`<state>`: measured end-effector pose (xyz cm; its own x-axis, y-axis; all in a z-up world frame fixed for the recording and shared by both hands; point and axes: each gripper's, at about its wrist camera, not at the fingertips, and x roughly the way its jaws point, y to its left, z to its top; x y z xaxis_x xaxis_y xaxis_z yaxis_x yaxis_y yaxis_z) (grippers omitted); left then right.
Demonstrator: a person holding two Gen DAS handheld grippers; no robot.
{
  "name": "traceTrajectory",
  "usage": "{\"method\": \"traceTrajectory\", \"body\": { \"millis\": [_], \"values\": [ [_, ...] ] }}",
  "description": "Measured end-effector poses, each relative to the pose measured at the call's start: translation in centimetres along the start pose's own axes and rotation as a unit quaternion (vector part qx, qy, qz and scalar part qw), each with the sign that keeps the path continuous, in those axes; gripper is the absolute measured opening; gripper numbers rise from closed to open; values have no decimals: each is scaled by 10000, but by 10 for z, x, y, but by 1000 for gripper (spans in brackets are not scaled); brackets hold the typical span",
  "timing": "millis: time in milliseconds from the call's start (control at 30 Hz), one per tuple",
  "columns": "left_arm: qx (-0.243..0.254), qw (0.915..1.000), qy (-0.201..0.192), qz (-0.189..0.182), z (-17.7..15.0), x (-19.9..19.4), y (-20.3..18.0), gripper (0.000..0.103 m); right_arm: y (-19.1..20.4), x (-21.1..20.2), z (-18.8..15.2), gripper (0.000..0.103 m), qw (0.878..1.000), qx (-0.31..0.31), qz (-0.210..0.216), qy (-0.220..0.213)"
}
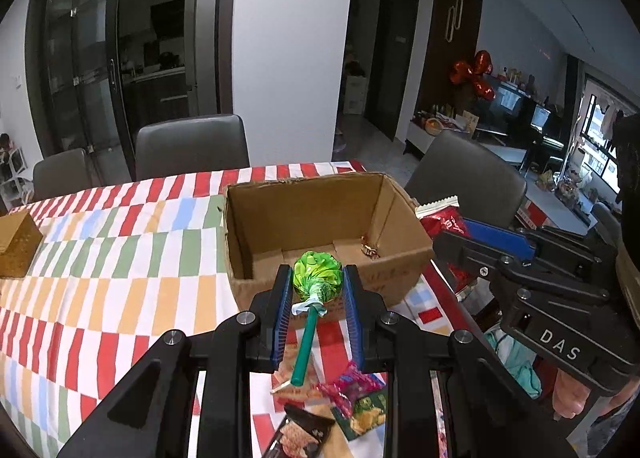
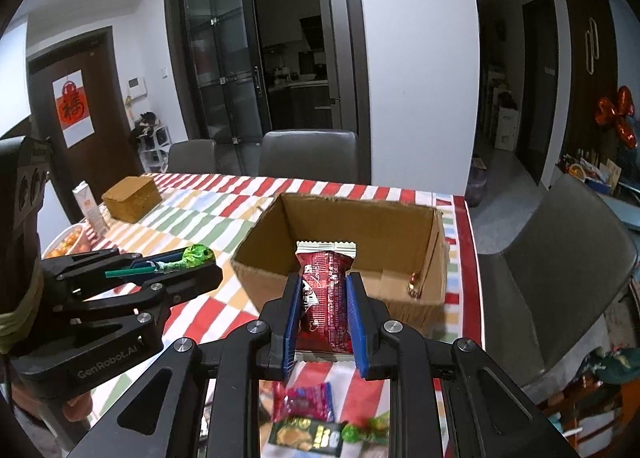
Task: Organize snacks
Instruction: 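Carry the lollipop and red bar up over the cardboard box, then open both tools to drop the lollipop and red bar into the box, then move both tools back down toward the remaining snacks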
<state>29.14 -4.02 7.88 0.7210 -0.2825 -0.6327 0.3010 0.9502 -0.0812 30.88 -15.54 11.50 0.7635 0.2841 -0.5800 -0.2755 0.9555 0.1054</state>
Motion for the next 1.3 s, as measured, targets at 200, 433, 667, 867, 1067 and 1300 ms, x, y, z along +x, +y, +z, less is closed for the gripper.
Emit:
{"method": "traceTrajectory", "body": {
  "millis": [200, 433, 667, 867, 1067, 1300],
  "values": [
    [29, 9999, 131, 66, 21, 25, 11, 25, -10, 24, 19, 24, 10000, 1, -37, 84],
    [33, 9995, 280, 154, 45, 57, 17, 26, -30, 57, 34, 24, 9995, 94, -136, 260],
    [-9, 9989, 457, 140, 60, 88, 19, 26, -44, 86, 43, 24, 9984, 194, -152, 507],
    [-22, 9981, 342, 516, 61, 88, 22, 58, -47, 92, 42, 45, 9970, 182, -442, 607],
    [31, 9970, 257, 733, 47, 63, 23, 61, -37, 64, 33, 46, 9975, -92, -609, 340],
    [230, 9974, -24, 682, 24, 21, 12, 66, -21, 29, 16, 54, 9990, -160, -397, 147]
  ]
}}
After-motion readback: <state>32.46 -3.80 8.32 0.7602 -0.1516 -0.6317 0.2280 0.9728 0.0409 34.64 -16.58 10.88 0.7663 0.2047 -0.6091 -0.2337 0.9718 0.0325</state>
